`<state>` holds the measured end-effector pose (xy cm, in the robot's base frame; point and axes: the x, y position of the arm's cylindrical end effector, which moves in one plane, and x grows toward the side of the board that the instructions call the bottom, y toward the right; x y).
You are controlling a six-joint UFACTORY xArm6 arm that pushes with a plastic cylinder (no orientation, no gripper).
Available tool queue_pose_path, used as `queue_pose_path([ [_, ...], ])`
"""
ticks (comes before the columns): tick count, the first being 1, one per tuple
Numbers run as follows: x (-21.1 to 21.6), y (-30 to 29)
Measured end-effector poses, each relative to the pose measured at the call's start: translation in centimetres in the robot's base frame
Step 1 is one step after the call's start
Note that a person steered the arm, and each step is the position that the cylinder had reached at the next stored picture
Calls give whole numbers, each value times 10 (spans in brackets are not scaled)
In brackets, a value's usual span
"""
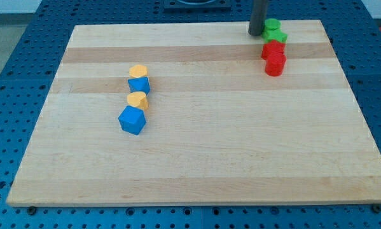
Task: Adjust the red circle to the left side slightly
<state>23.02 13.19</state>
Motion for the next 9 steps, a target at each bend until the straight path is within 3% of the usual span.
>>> queue_pose_path([
  [1,34,-15],
  [3,166,-3],
  [6,117,-18],
  [7,117,20],
  [9,120,9],
])
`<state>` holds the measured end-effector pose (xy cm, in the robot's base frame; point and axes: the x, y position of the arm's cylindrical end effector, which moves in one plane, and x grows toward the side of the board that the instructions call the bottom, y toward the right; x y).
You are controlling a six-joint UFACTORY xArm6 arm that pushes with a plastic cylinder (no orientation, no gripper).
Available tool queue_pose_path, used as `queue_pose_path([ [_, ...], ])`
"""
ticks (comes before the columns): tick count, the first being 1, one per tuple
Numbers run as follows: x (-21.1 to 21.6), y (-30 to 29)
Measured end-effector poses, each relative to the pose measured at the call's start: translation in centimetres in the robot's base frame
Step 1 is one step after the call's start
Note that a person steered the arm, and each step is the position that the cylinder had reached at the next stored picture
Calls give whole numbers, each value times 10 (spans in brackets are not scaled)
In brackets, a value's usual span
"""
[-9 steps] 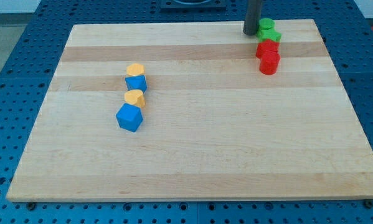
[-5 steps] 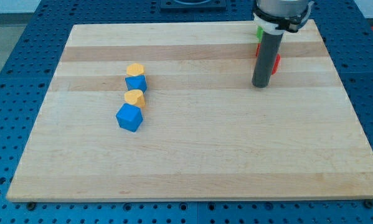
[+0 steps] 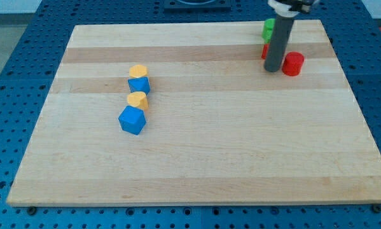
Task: Adjust the red circle to the left side slightly
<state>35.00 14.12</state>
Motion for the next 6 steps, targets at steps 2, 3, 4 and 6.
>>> queue_pose_path([
  [2,34,71],
  [3,18,124],
  [4,0,107],
  [6,-1,78],
])
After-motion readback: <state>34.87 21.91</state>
